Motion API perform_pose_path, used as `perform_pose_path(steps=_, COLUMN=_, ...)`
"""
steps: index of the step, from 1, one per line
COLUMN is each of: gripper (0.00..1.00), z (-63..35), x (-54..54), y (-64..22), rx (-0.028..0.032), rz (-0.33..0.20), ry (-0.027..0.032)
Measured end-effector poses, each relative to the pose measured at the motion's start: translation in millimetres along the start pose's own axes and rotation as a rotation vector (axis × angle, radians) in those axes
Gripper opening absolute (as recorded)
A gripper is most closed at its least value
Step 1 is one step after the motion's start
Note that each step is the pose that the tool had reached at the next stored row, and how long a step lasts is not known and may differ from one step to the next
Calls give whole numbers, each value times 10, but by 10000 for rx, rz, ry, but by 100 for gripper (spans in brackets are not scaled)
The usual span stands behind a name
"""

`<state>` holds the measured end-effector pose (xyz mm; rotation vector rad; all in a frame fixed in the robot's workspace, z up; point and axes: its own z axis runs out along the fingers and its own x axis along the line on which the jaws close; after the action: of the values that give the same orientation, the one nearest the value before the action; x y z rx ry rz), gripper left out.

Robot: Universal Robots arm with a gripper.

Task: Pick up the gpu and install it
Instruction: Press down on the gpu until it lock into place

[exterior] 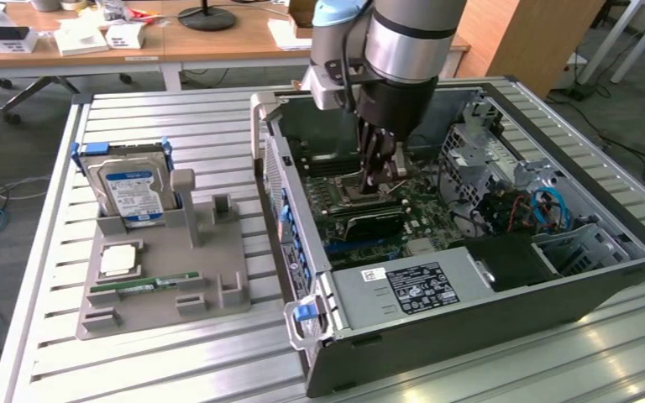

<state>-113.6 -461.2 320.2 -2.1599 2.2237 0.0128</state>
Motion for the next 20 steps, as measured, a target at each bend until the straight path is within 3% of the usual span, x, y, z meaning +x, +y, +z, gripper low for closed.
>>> perform_pose_path(steps=1, gripper=11, z=7, x=0, y=6, rx=26, rz=0, ry=-2)
perform_pose_path(steps=6, gripper=11, z=7, x=0, y=9, rx=27, rz=0, ry=7)
perform_pose_path(steps=10, gripper=11, z=16, x=0, y=21, rx=15, rz=5, ry=92)
perform_pose_path(steps=15, gripper=11, z=48, x=1, y=22, rx=12, rz=5, ry=94)
perform_pose_path(steps=17, gripper=11, z=64, x=2, y=23, rx=-27, rz=7, ry=96)
perform_pose_path(steps=20, gripper=11, z=91, x=2, y=23, rx=-141, rz=11, ry=100)
